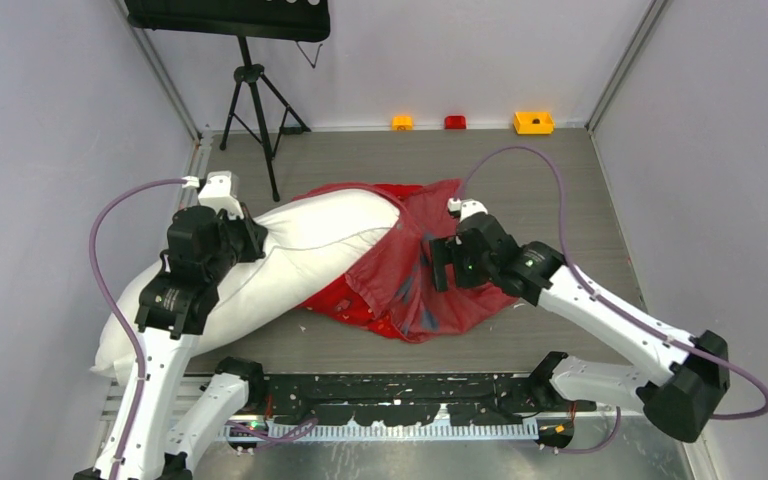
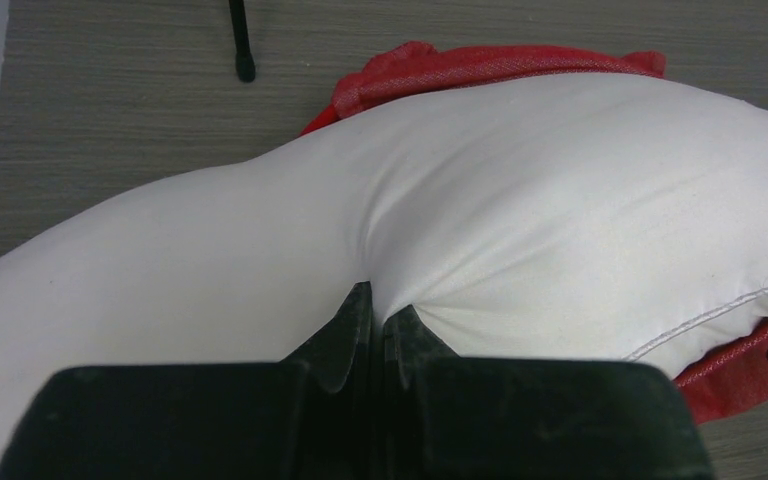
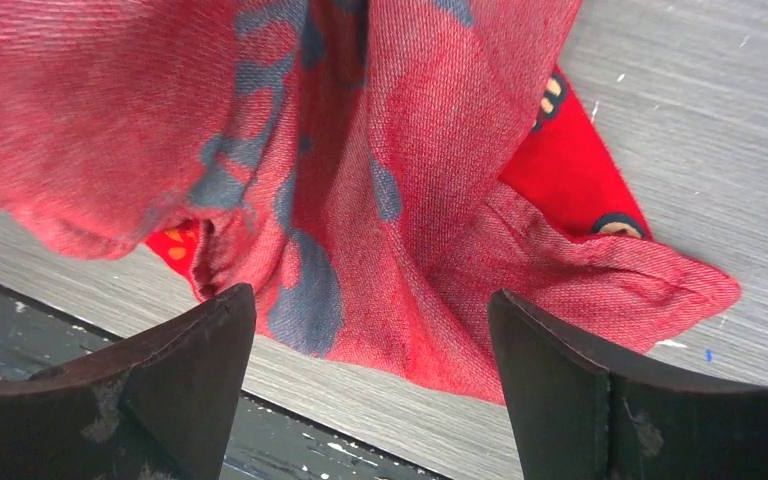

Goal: Remove the pillowcase from the pillow

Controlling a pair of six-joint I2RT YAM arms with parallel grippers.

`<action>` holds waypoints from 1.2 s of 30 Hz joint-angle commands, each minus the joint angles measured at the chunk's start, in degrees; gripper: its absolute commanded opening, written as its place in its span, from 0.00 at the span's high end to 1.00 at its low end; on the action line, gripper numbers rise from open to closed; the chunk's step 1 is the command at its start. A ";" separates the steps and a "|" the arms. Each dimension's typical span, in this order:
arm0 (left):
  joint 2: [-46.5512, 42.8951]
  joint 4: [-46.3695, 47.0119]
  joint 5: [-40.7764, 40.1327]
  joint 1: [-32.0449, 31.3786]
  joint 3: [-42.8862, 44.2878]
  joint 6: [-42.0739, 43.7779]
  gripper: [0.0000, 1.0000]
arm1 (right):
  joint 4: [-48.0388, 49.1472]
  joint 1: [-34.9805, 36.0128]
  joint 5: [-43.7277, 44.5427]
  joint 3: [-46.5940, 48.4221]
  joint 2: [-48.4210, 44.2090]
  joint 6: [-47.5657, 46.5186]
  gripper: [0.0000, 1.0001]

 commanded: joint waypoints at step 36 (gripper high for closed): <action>-2.58 8.02 -2.05 0.39 -1.05 2.20 1.00 | 1.45 -45.86 10.95 24.99 2.86 13.95 1.00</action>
